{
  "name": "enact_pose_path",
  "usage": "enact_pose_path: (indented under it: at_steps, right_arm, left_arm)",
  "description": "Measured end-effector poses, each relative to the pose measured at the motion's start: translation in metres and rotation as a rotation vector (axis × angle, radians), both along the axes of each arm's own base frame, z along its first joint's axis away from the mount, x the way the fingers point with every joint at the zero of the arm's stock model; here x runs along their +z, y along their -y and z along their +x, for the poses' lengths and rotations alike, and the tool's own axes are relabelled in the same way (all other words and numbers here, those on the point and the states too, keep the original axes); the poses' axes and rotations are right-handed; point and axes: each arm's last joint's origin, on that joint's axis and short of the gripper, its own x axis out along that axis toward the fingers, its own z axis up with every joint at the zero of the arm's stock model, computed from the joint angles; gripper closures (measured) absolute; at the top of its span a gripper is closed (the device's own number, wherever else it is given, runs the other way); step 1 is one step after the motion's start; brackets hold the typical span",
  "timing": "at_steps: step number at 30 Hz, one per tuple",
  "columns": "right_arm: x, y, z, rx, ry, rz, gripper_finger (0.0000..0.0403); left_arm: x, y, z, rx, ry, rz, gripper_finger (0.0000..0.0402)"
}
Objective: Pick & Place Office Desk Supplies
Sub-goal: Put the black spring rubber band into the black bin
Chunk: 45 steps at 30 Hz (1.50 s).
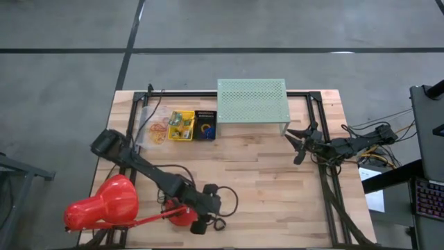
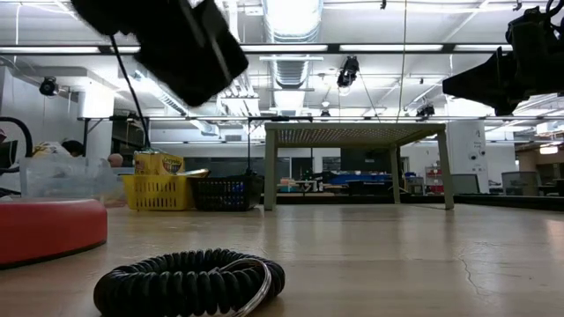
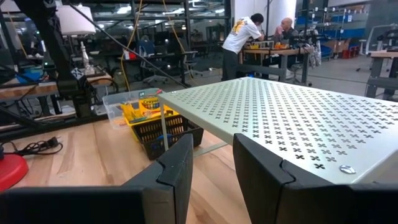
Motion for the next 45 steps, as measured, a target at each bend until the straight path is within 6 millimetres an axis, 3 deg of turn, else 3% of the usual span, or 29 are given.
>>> enact_pose_path:
  at_steps: [14, 21, 26, 45]
  right_arm:
    - [0.0, 0.0, 0.0, 0.001, 0.0, 0.0, 0.0289]
    - [0.0, 0.0, 0.0, 0.0, 0.0, 0.0, 0.0289]
    - [0.0, 0.0, 0.0, 0.0, 0.0, 0.0, 0.0289]
    - [0.0, 0.0, 0.0, 0.0, 0.0, 0.0, 0.0289]
  left_arm:
    - [-0.048, 0.011, 0.003, 0.036, -0.141, 0.01, 0.0275]
    - [-0.048, 0.019, 0.003, 0.012, -0.103, -0.011, 0.0275]
    - [-0.058, 0.021, 0.007, 0.043, -0.088, -0.009, 0.0275]
    - [-0.063, 0.019, 0.008, 0.085, -0.079, 0.037, 0.0275]
